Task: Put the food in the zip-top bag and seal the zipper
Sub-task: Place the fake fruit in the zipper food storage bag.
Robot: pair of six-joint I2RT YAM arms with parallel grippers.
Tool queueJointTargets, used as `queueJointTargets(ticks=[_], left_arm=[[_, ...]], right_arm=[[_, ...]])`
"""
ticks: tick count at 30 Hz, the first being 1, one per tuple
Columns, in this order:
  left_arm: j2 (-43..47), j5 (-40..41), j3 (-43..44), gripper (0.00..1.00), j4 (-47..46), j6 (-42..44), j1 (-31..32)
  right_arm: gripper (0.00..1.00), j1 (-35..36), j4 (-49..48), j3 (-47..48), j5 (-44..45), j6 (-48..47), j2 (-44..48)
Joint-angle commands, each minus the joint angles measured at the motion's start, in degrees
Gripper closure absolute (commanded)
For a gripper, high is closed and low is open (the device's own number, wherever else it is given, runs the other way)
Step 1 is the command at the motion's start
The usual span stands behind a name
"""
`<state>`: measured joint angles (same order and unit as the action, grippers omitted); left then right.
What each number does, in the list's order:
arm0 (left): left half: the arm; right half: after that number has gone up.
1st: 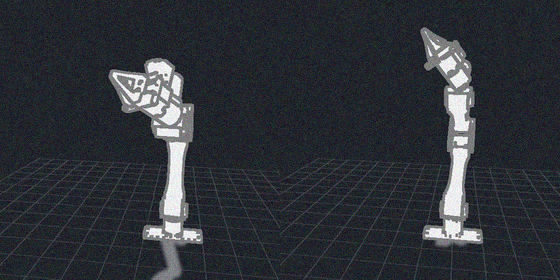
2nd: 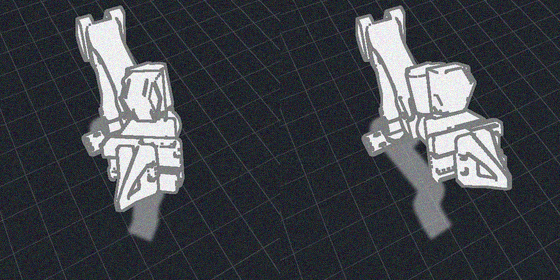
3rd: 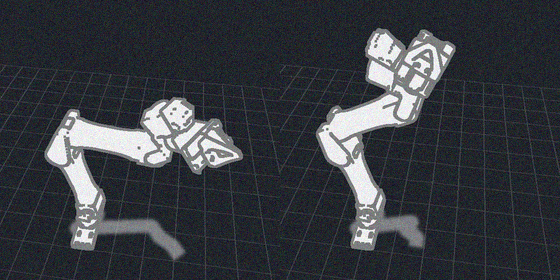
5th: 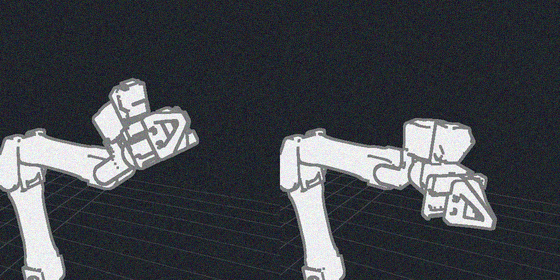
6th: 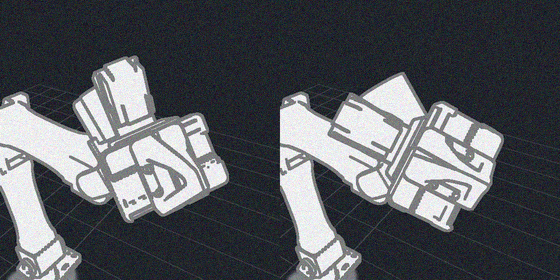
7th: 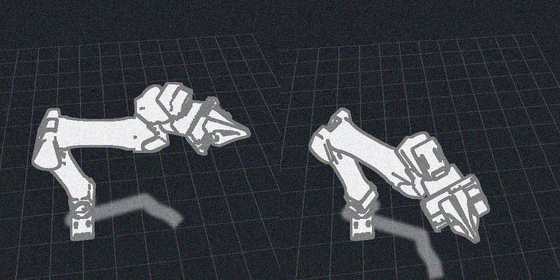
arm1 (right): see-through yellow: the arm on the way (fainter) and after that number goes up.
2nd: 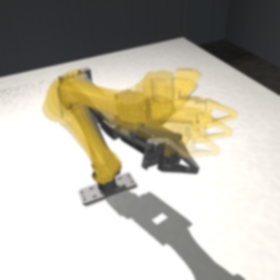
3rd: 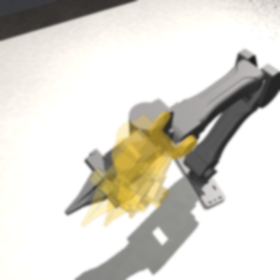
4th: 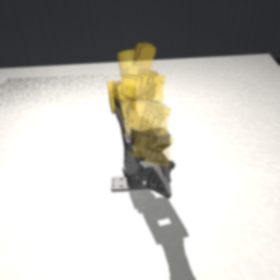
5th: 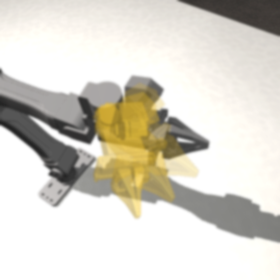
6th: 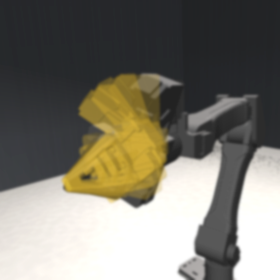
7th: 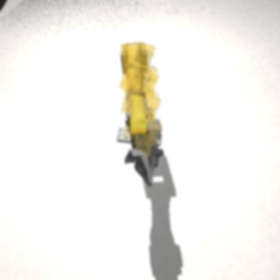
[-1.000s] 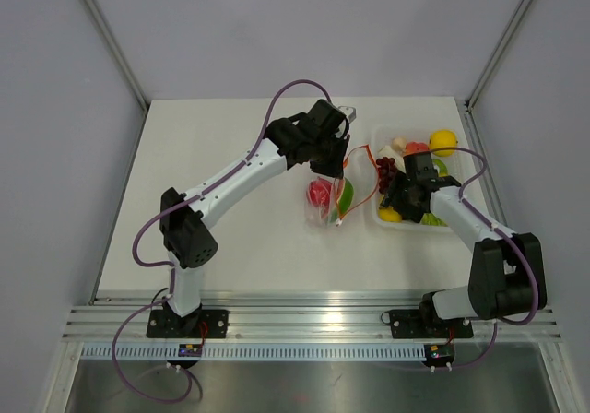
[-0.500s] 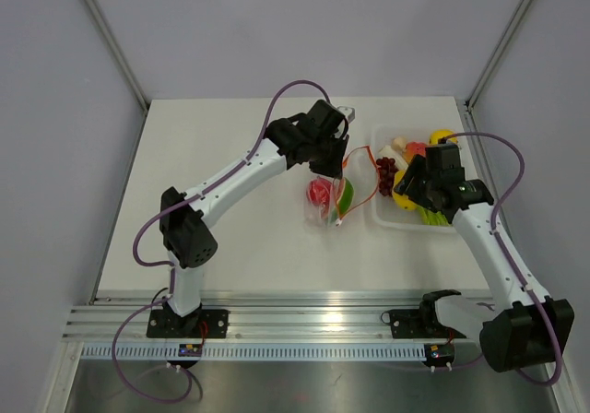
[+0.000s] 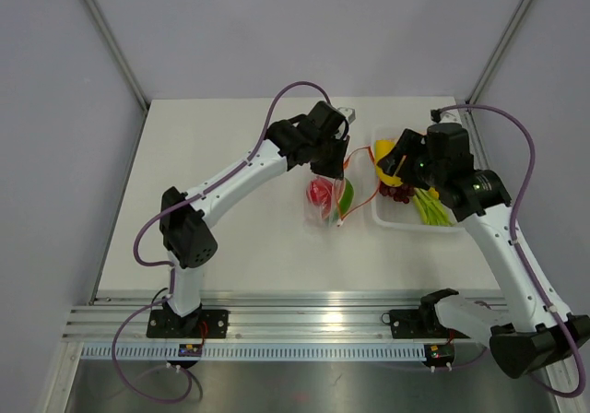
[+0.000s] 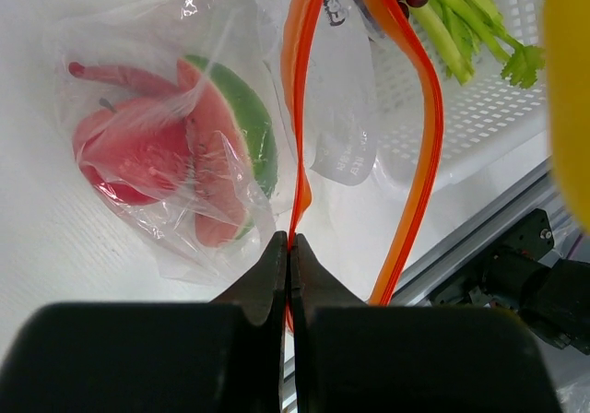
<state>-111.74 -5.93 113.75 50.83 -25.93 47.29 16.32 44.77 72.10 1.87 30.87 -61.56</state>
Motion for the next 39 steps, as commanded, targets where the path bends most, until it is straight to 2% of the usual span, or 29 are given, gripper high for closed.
queueJointTargets(ticks=[1, 5, 7, 9, 10, 15, 19, 20, 23, 24, 26, 29, 30, 33, 34, 39], left_arm=[[3.38, -2.06, -0.29, 1.00, -2.93, -0.96, -0.27], [4.34, -1.54, -0.46, 1.00, -2.14, -0.61, -0.35], [5.30, -1.54, -1.16, 1.00, -2.40, -0.61, -0.44], [5.75, -1.62, -1.60, 1.00, -2.75, -0.78, -0.44], [5.83, -1.62, -1.69, 1.00, -2.84, -0.87, -0.53], [5.48, -2.41, -1.78, 1.00, -3.37, -1.14, -0.62], [5.31, -2.68, -2.04, 1.00, -3.54, -1.22, -0.62], [5.40, -2.68, -2.39, 1.00, -3.63, -1.14, -0.62], [6.18, -2.42, -3.10, 1.00, -3.63, -0.87, -0.70], [6.71, -2.15, -3.62, 1.00, -3.81, -0.79, -0.71], [7.24, -2.15, -4.41, 1.00, -3.98, -0.61, -0.79], [7.77, -2.15, -5.47, 1.00, -4.42, -0.61, -0.88], [7.86, -2.24, -5.56, 1.00, -4.51, -0.52, -0.88], [7.86, -2.50, -5.74, 1.00, -4.77, -0.70, -0.88], [7.86, -2.50, -5.91, 1.00, -4.69, -0.70, -0.88], [8.12, -2.42, -5.91, 1.00, -4.69, -0.35, -0.97]], right_arm=[[0.56, 7.57, -1.97, 2.70, 4.26, 1.11, -4.95], [0.49, 9.61, -2.85, 2.44, 5.78, 3.22, -8.75], [0.22, 9.61, -4.07, 1.74, 5.25, 3.14, -9.71], [0.03, 9.61, -3.56, 2.34, 4.99, 2.44, -10.16], [0.01, 9.70, -2.86, 3.13, 5.60, 2.18, -10.25], [0.01, 9.61, -1.27, 4.37, 11.13, 0.33, -7.61], [0.08, 8.39, 1.97, 4.90, 15.70, -0.20, -6.56], [0.14, 7.60, 2.42, 4.72, 16.41, -0.03, -6.38], [0.27, 2.51, 3.21, 2.53, 17.64, -0.20, -5.15], [0.28, -2.21, 3.21, 0.78, 17.56, -0.37, -4.71], [0.29, -6.37, 3.13, -0.90, 16.50, -1.42, -4.71], [0.24, -11.91, 2.78, -3.45, 17.64, -2.66, -5.94], [0.18, -12.88, 2.60, -4.24, 17.73, -2.83, -6.55], [0.11, -15.79, -0.02, -6.08, 17.38, -2.84, -9.71], [0.10, -18.57, -0.99, -6.61, 17.03, -3.10, -10.50], [0.05, -20.18, -5.47, -7.40, 18.69, -3.10, -16.83]])
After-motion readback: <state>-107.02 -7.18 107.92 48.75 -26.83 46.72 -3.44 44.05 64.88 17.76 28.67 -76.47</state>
